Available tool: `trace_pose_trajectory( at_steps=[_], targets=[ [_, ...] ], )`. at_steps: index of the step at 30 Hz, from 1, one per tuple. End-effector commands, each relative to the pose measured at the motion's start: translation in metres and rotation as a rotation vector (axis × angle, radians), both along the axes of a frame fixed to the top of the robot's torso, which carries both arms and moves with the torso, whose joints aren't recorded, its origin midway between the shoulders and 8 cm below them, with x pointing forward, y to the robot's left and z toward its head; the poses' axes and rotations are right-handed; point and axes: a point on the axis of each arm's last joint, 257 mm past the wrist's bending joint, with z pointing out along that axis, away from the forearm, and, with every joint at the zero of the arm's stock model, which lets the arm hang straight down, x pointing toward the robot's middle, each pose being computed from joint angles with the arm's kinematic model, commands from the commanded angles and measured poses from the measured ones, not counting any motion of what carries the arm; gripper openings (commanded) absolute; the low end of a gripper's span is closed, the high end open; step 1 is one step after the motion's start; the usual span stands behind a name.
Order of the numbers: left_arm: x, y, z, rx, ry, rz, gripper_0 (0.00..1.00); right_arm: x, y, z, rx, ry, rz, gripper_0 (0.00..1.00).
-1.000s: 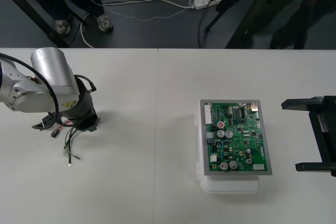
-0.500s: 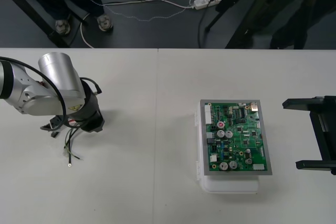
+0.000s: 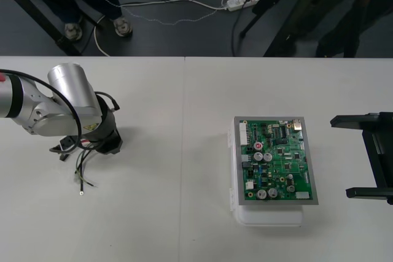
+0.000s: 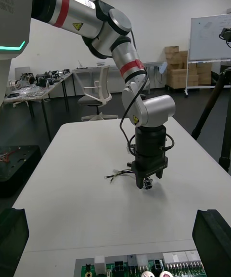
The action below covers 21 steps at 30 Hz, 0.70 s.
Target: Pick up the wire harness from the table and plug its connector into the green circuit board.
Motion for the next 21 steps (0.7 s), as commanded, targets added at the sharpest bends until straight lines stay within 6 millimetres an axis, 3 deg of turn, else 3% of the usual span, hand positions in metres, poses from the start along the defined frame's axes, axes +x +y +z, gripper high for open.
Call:
trace_pose_trajectory(
  at_steps=[1, 12, 21],
  targets=[
    [0.004, -0.014, -0.006, -0.003, -0.011, -0.114, 0.80, -0.001, 0.004, 0.005, 0.006, 0.023, 0.023, 1.00],
    [0.000, -0.016, -0.012, -0.007, -0.001, -0.112, 0.78, -0.003, 0.005, 0.010, 0.021, -0.005, 0.033, 1.00],
    [0.008, -0.023, -0.017, -0.041, -0.027, -0.117, 0.75, -0.002, 0.007, 0.013, 0.016, -0.053, 0.039, 1.00]
  ],
)
